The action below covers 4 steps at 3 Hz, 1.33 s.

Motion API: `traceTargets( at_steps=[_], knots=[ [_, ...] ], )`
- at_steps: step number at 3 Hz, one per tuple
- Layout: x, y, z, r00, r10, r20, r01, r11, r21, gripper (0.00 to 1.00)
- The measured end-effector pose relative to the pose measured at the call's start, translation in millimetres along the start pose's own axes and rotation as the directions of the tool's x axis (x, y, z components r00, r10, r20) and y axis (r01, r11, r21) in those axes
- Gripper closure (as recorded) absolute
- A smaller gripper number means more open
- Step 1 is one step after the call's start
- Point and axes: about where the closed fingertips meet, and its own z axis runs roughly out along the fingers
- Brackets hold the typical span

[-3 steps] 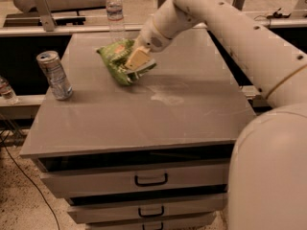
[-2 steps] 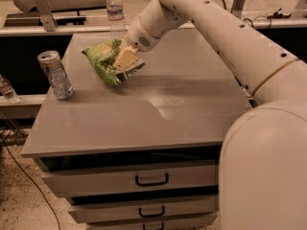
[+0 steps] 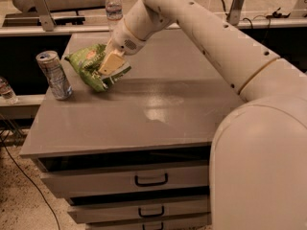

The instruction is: Move green jalapeno chip bag near redbull can

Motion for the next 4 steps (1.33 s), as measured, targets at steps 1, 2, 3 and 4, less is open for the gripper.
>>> traceTargets(
  at_steps=[1, 2, 3, 4],
  knots=[
    [-8.3, 5.9, 11.5, 1.0, -0.01, 0.004, 0.01, 0.9996, -0.026, 0.84],
    [-11.1, 7.7, 19.2, 1.0, -0.008, 0.004, 0.008, 0.9992, -0.039, 0.53],
    [-11.3, 7.8, 22.0, 1.0, -0.006, 0.003, 0.006, 0.9991, -0.042, 0.3],
    [-10.8, 7.4, 23.3, 1.0, -0.003, 0.003, 0.003, 0.999, -0.045, 0.05]
  ],
)
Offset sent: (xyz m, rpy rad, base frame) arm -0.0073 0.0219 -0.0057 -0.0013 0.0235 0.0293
